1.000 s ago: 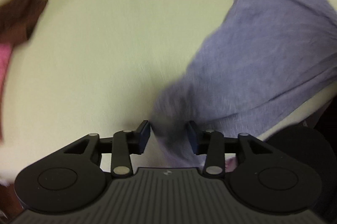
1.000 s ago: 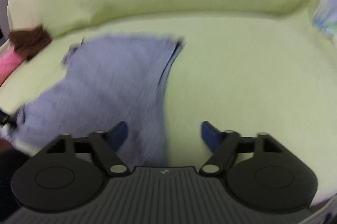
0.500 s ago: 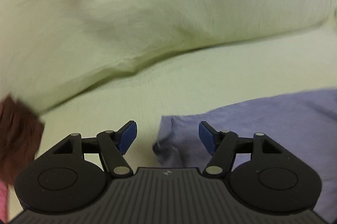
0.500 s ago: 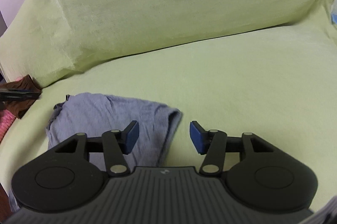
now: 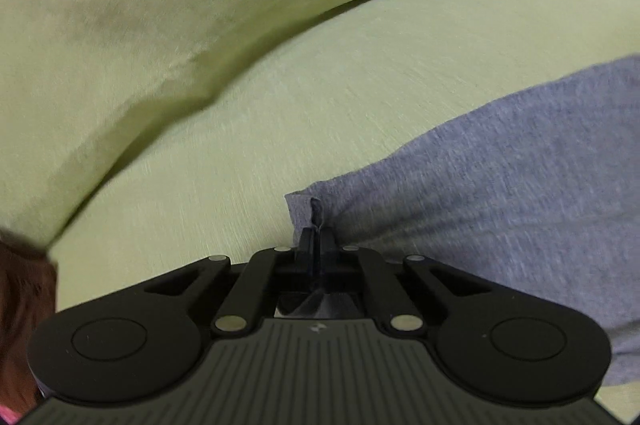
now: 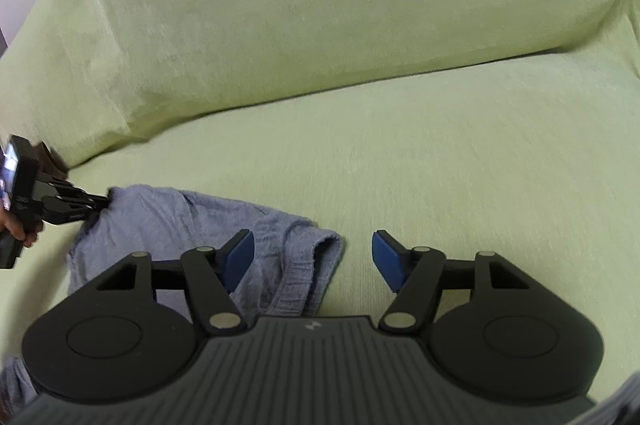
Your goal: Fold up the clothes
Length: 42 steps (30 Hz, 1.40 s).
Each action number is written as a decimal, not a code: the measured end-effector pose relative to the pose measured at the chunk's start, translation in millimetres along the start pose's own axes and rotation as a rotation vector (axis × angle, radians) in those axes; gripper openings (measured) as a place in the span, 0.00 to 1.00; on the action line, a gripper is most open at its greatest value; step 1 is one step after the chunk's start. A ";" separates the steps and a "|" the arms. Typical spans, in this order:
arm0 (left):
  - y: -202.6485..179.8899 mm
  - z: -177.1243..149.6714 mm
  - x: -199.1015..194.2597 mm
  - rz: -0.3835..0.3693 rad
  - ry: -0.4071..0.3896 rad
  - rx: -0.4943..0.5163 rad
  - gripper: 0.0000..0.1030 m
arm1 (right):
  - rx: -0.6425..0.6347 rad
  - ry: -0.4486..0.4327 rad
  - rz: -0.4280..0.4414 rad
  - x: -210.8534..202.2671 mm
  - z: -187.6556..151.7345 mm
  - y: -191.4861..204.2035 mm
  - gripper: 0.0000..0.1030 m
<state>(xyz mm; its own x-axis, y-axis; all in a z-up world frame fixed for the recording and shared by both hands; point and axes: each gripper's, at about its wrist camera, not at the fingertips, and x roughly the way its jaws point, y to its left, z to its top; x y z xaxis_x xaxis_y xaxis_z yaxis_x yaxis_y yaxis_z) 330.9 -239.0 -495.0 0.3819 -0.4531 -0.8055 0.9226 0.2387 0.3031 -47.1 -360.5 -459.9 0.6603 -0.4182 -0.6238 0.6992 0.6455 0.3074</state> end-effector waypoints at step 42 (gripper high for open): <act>5.0 69.0 -32.6 -0.116 -0.067 -0.198 0.27 | 0.039 0.033 -0.353 -21.7 92.5 -52.6 0.48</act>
<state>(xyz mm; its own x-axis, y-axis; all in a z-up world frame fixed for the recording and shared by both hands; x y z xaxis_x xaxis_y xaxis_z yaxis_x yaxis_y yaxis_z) 326.9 -282.3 -432.2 0.2827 -0.5418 -0.7916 0.9344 0.3421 0.0995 -72.8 -444.5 -396.1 0.3677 -0.5895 -0.7192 0.8927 0.4403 0.0955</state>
